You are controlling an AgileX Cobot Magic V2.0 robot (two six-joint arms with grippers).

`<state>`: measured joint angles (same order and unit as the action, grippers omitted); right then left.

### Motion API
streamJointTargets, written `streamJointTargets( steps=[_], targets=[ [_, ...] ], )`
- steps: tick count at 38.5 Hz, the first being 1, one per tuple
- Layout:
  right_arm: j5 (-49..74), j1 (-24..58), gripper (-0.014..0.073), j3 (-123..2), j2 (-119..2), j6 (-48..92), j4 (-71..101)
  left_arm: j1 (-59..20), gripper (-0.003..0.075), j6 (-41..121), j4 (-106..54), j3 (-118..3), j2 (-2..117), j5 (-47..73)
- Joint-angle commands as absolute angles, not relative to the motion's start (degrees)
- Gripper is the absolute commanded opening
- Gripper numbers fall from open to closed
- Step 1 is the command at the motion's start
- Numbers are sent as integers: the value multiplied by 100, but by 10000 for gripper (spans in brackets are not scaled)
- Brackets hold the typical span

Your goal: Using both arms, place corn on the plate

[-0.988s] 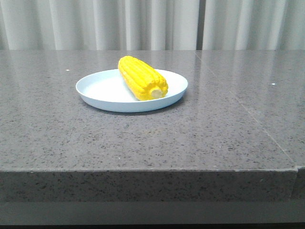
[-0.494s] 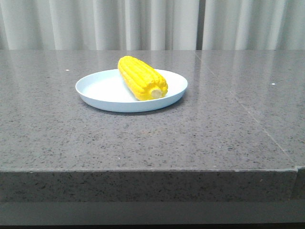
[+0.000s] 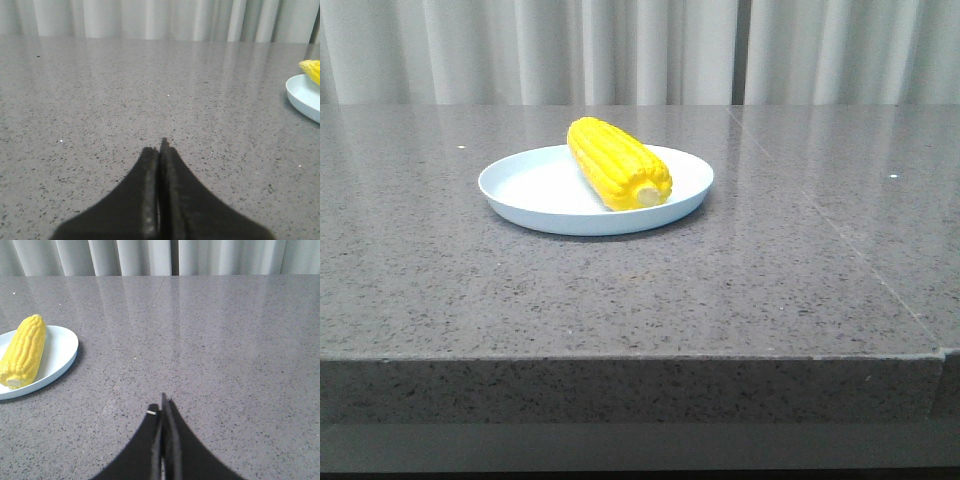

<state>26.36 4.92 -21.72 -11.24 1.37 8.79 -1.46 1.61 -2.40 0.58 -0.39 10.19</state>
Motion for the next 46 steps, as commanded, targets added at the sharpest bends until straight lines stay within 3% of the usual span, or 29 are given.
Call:
streamJointTargets(
  steps=[1,15,26,36,46],
  targets=[
    [2189,461,-69,-2316,-1184,173,855,-142,-20,156,-304,180,-134,577],
    [1949,461,-69,-2195,-1167,173,849,-142,-20,156,-304,180,-134,577],
    [836,423,-69,-979,-615,173,658,-142,-20,156,-304,180,-134,577],
    [781,-42,-69,9,175,162,659,-142,-20,156,-304,180,-134,577],
    [896,-56,-69,27,153,162,664,-142,-20,156,-304,180,-134,577]
  ],
)
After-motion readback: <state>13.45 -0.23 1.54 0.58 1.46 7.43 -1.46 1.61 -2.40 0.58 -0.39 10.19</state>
